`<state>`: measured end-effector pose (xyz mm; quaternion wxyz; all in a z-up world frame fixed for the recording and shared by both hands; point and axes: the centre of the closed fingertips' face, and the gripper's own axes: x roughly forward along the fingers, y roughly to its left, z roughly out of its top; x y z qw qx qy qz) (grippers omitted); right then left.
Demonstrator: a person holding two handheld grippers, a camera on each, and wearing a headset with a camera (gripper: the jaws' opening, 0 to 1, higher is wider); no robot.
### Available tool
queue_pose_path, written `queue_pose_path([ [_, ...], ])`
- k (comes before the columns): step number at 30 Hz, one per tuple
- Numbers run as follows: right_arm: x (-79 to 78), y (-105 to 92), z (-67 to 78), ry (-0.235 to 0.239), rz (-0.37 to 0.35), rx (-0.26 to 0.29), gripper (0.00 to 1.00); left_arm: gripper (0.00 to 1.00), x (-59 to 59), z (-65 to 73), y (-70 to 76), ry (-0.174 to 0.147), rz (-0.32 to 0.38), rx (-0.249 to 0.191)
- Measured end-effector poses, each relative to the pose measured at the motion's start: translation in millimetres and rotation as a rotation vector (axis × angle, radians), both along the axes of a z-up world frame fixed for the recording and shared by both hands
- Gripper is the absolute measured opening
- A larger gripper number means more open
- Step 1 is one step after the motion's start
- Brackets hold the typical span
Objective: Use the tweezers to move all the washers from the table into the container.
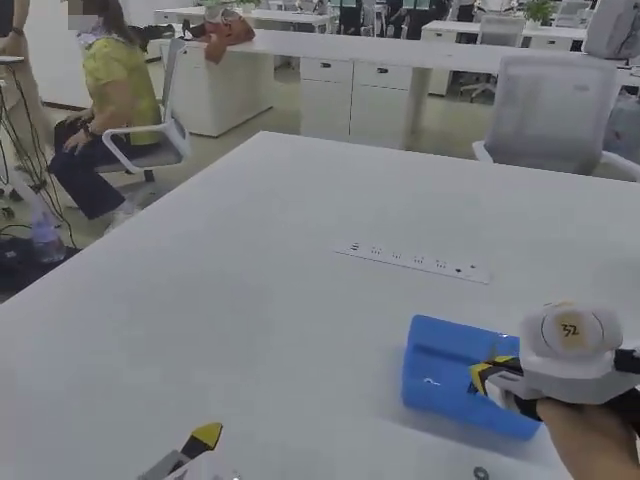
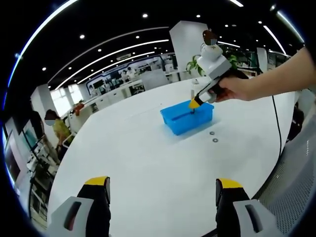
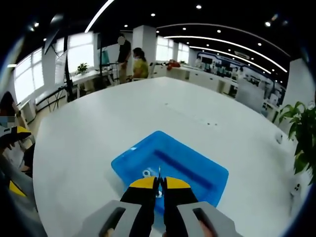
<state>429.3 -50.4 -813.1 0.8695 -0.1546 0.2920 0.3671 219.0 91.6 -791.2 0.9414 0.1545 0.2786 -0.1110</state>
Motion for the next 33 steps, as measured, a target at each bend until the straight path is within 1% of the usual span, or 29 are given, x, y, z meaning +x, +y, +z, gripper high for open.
queue_pose_path([
  [5,-1.1,1.0,-0.1,0.006,0.007,0.006,0.02,0.90,0.0,0.0,-0.3,0.000,-0.002,0.002],
  [7,-2.3,2.6,0.0,0.023,0.011,0.020,0.02,0.90,0.1,-0.2,0.4,0.001,0.001,0.002],
  [9,0.1,0.4,-0.1,0.006,0.012,0.001,0.02,0.90,0.1,-0.4,0.5,0.002,0.003,-0.002],
  [14,-0.6,-2.6,2.1,0.013,0.005,0.008,0.02,0.90,-0.2,-0.8,-0.2,0.006,0.001,-0.006],
  [18,-2.3,-6.0,14.1,0.004,-0.009,0.035,0.02,0.90,-0.1,-0.3,-0.2,0.003,0.001,-0.005],
  [23,-5.7,-8.8,36.2,-0.036,-0.012,0.063,0.02,0.89,0.8,2.2,0.8,-0.008,0.005,-0.013],
  [25,-8.1,-9.8,45.7,-0.054,-0.016,0.080,0.02,0.89,0.6,1.7,0.5,-0.006,0.004,-0.014],
  [26,-10.2,-9.6,51.4,-0.062,-0.019,0.099,0.02,0.89,0.5,1.5,-0.2,-0.005,0.000,-0.015],
  [28,-14.8,-9.6,58.4,-0.065,-0.025,0.123,0.02,0.89,0.3,1.2,-1.0,-0.004,-0.005,-0.012],
  [30,-18.3,-9.4,61.9,-0.067,-0.025,0.137,0.02,0.89,0.2,1.0,-1.6,-0.004,-0.008,-0.013],
  [33,-29.1,-8.2,68.8,-0.071,-0.018,0.160,0.02,0.89,0.1,1.0,-1.3,-0.003,-0.007,-0.013],
])
